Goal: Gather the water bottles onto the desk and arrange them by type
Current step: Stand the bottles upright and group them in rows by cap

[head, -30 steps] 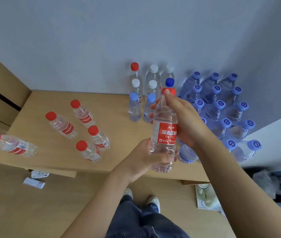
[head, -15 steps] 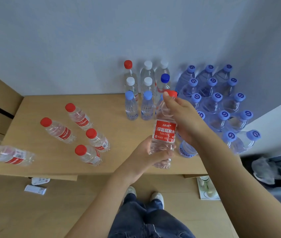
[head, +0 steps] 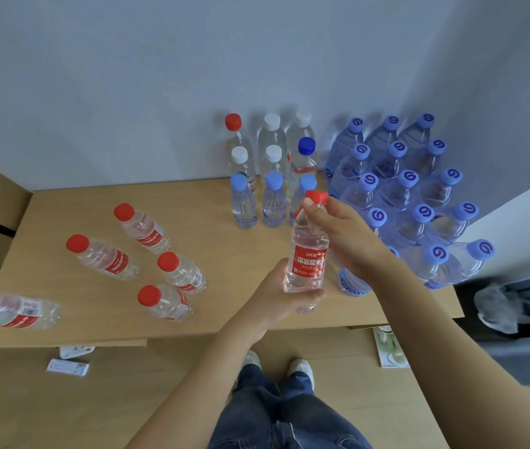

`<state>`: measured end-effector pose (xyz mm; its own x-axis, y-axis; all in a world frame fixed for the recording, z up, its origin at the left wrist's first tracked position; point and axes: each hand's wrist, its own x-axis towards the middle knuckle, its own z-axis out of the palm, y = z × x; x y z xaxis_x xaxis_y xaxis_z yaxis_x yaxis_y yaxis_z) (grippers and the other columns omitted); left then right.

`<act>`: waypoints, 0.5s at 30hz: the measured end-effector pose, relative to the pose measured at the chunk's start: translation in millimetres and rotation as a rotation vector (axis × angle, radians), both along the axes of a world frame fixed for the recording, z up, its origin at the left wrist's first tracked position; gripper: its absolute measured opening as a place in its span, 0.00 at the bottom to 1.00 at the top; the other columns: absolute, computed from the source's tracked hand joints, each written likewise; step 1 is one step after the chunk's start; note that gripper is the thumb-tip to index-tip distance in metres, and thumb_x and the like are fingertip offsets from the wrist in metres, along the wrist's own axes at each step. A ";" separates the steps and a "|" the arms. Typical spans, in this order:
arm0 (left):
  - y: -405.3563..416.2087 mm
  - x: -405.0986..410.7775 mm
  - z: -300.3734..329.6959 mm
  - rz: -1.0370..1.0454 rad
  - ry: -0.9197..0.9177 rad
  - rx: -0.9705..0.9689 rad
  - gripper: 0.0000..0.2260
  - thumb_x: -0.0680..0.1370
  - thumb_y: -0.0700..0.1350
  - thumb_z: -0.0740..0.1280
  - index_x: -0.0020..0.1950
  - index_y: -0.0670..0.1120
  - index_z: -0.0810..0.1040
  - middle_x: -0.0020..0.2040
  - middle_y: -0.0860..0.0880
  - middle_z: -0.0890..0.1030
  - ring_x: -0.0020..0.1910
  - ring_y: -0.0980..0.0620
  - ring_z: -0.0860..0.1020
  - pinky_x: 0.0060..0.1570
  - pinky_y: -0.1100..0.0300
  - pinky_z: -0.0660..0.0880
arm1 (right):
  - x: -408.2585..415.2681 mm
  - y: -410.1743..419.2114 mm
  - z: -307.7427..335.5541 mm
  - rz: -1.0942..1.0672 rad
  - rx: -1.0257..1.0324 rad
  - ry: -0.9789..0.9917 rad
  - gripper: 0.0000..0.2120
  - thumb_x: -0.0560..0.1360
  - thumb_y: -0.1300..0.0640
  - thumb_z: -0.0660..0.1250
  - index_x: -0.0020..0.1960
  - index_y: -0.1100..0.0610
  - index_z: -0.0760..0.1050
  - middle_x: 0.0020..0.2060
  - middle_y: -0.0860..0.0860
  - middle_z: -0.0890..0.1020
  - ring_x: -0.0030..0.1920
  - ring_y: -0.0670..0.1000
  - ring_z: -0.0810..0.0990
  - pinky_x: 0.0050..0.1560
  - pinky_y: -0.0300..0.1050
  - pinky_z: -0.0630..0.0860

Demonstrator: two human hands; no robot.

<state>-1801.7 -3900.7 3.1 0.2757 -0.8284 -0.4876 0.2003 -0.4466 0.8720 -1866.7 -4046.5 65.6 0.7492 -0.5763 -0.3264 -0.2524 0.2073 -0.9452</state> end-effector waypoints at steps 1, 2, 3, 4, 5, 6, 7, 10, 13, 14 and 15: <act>-2.3 2.3 -7.8 -0.006 -0.011 0.008 0.22 0.75 0.42 0.75 0.66 0.50 0.71 0.57 0.48 0.81 0.50 0.58 0.81 0.48 0.64 0.78 | -1.8 -0.2 -5.3 0.002 -0.010 0.018 0.13 0.81 0.50 0.64 0.54 0.60 0.77 0.45 0.51 0.83 0.48 0.49 0.83 0.54 0.45 0.78; -4.6 4.5 -15.8 -0.026 -0.032 0.015 0.23 0.75 0.40 0.74 0.66 0.51 0.71 0.58 0.48 0.81 0.52 0.58 0.80 0.50 0.63 0.78 | -3.9 0.3 -10.9 -0.001 -0.023 0.037 0.12 0.80 0.51 0.65 0.56 0.60 0.77 0.46 0.51 0.83 0.49 0.49 0.83 0.55 0.44 0.78; -6.9 7.1 -24.0 -0.052 -0.058 0.024 0.25 0.75 0.39 0.74 0.67 0.52 0.70 0.60 0.49 0.80 0.55 0.58 0.79 0.53 0.64 0.76 | -6.4 0.9 -17.1 -0.009 -0.037 0.052 0.11 0.80 0.53 0.66 0.57 0.60 0.77 0.47 0.51 0.83 0.49 0.48 0.83 0.56 0.43 0.78; -9.7 9.6 -32.5 -0.073 -0.081 0.032 0.26 0.74 0.39 0.74 0.68 0.52 0.70 0.61 0.51 0.80 0.58 0.58 0.78 0.55 0.66 0.74 | -8.7 2.0 -23.3 -0.020 -0.051 0.064 0.11 0.80 0.54 0.66 0.58 0.60 0.77 0.48 0.52 0.84 0.49 0.48 0.82 0.55 0.42 0.77; -12.8 11.8 -40.8 -0.081 -0.102 0.043 0.27 0.74 0.39 0.75 0.69 0.52 0.70 0.61 0.52 0.80 0.59 0.58 0.78 0.55 0.68 0.74 | -11.0 3.4 -29.3 -0.029 -0.068 0.077 0.11 0.80 0.55 0.67 0.58 0.60 0.77 0.48 0.52 0.83 0.49 0.48 0.82 0.54 0.40 0.77; -16.3 13.2 -49.2 -0.077 -0.129 0.054 0.27 0.73 0.38 0.76 0.69 0.51 0.71 0.61 0.51 0.81 0.59 0.56 0.79 0.55 0.67 0.74 | -12.9 4.9 -34.5 -0.034 -0.092 0.094 0.11 0.79 0.55 0.67 0.58 0.60 0.77 0.48 0.53 0.83 0.49 0.48 0.81 0.52 0.37 0.77; -20.3 14.8 -57.4 -0.066 -0.161 0.062 0.27 0.72 0.37 0.76 0.68 0.49 0.72 0.60 0.51 0.81 0.59 0.54 0.79 0.57 0.64 0.75 | -14.2 5.8 -39.0 -0.035 -0.123 0.116 0.11 0.79 0.55 0.68 0.58 0.60 0.77 0.49 0.54 0.83 0.49 0.48 0.81 0.49 0.34 0.76; -30.3 17.9 -79.1 -0.020 -0.236 0.059 0.28 0.68 0.34 0.77 0.65 0.47 0.75 0.58 0.48 0.82 0.58 0.49 0.80 0.59 0.54 0.76 | -17.3 4.8 -49.7 -0.034 -0.229 0.170 0.13 0.78 0.56 0.69 0.58 0.63 0.76 0.47 0.56 0.81 0.47 0.48 0.78 0.44 0.29 0.73; -35.2 21.8 -95.2 0.046 -0.260 0.046 0.28 0.64 0.33 0.78 0.57 0.55 0.78 0.52 0.54 0.84 0.54 0.50 0.81 0.52 0.63 0.77 | -20.6 1.3 -57.3 -0.055 -0.259 0.182 0.11 0.77 0.58 0.70 0.57 0.61 0.77 0.45 0.52 0.81 0.44 0.43 0.77 0.44 0.33 0.72; -36.8 22.5 -98.7 0.055 -0.268 0.039 0.28 0.62 0.34 0.79 0.55 0.59 0.78 0.50 0.57 0.84 0.53 0.52 0.82 0.50 0.65 0.77 | -21.5 0.4 -59.6 -0.055 -0.270 0.183 0.10 0.77 0.59 0.70 0.57 0.61 0.77 0.43 0.50 0.80 0.41 0.40 0.76 0.43 0.33 0.72; -38.5 22.6 -102.2 0.058 -0.275 0.030 0.28 0.61 0.36 0.79 0.53 0.61 0.78 0.49 0.58 0.85 0.52 0.54 0.82 0.50 0.64 0.77 | -22.1 -0.6 -62.0 -0.052 -0.288 0.184 0.10 0.76 0.59 0.71 0.56 0.61 0.77 0.42 0.50 0.80 0.39 0.39 0.75 0.42 0.31 0.71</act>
<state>-1779.0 -3939.2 -99.2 0.4473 -0.7938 -0.4120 -0.0157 -0.4676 0.8838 -1888.8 -4047.0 3.6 0.6597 -0.7005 -0.2722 -0.4205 -0.0439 -0.9062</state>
